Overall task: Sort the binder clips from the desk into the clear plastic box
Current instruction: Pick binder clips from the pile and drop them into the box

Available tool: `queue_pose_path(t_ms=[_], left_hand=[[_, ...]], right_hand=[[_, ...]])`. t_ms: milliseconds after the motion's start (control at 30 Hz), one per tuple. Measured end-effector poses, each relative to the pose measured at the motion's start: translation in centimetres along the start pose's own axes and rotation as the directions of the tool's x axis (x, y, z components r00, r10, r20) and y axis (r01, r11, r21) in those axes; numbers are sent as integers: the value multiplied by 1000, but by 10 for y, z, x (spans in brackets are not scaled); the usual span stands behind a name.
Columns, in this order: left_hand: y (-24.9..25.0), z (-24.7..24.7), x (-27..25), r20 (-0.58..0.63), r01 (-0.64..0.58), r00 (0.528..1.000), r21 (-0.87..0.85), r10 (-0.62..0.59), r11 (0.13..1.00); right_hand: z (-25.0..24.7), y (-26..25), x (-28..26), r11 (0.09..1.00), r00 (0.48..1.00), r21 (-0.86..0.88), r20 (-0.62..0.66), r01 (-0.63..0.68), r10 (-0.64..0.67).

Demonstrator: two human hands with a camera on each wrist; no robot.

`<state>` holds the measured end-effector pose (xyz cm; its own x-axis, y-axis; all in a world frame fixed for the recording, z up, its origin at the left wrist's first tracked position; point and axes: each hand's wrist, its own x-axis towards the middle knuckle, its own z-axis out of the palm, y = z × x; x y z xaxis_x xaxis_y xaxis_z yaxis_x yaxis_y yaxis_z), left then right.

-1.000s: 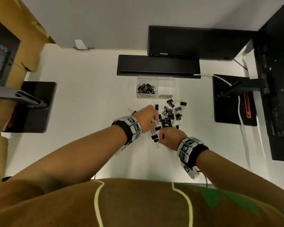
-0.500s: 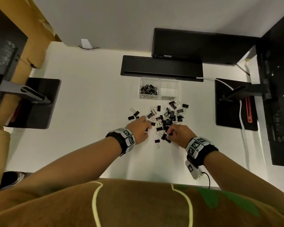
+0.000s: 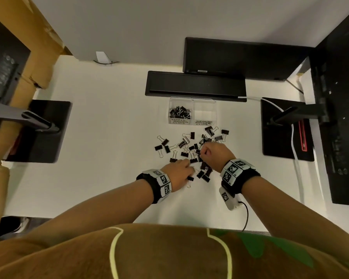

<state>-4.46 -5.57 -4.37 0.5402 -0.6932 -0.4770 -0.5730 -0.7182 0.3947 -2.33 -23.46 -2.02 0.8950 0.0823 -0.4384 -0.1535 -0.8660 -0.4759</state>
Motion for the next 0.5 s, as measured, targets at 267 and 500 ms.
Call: queue_pose_path(t_ms=[267,500], left_hand=[[2,2,-1,65,-86,995,112,80,990],[-7,-10,-3,26,14,1000,-35,-13,999]], right_hand=[[7,-14,35,980,995,-179,58,89,-79],[16,-15,35,968,992,-222,72,121,-107]])
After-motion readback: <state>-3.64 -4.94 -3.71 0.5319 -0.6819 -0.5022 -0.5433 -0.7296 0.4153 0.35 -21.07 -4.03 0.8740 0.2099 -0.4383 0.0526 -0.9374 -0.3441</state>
